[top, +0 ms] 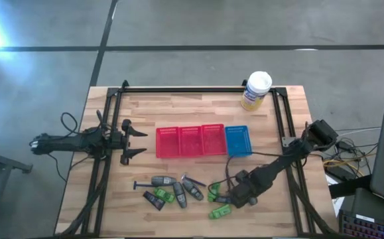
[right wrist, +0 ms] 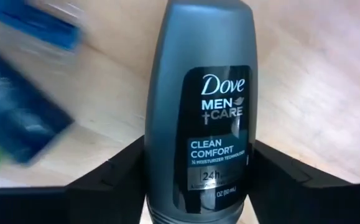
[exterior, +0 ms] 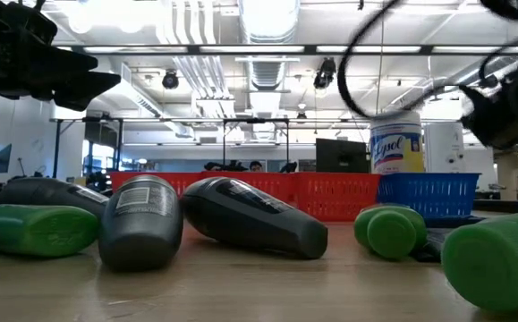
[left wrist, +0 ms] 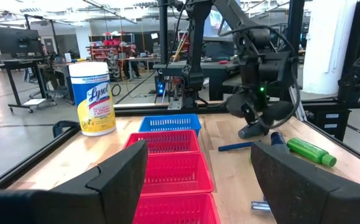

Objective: Pick & Place Travel size toiletries
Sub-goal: Put the gray deodorant into the blue bin

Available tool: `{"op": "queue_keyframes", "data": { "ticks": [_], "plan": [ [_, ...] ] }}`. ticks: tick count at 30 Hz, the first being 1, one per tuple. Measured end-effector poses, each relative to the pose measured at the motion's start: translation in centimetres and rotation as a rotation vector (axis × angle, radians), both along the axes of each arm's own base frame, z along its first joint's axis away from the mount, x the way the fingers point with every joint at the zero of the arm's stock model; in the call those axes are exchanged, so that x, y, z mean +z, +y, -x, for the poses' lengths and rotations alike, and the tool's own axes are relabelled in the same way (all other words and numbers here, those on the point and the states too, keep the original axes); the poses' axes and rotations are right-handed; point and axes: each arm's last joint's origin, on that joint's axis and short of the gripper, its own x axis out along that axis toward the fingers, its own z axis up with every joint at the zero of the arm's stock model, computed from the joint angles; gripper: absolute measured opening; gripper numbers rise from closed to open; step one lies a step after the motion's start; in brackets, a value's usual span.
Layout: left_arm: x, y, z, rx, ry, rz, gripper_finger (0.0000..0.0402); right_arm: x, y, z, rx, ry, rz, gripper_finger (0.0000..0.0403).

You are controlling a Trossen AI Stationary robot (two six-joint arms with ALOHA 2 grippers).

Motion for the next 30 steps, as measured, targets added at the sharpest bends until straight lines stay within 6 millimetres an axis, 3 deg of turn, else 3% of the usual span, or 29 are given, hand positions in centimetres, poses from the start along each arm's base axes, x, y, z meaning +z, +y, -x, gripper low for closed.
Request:
{"op": "queue_keyframes", "data": {
  "ticks": [6,9,16,23,30],
  "plan": [
    [0.0,0.0,0.0,-0.001,0.0,0.0,0.0291,4.3,-1.4,1.0,-0.061,-0.134,0.106,0.0203],
    [0.0,0.0,0.0,-0.001,0.0,0.0,0.0291,7.2,-3.0,1.7,-0.151,-0.255,0.152,0.0203],
    [0.0,0.0,0.0,-0.001,0.001,0.0,0.0291,11.1,-10.9,1.8,-0.342,-0.449,0.305,0.0204],
    [0.0,0.0,0.0,0.0,0.001,0.0,0.0291,10.4,-18.6,0.9,-0.27,-0.37,0.266,0.0218],
    [0.0,0.0,0.0,0.0,0.001,0.0,0.0291,7.1,-21.5,0.5,-0.217,-0.263,0.246,0.0215]
  ]
}}
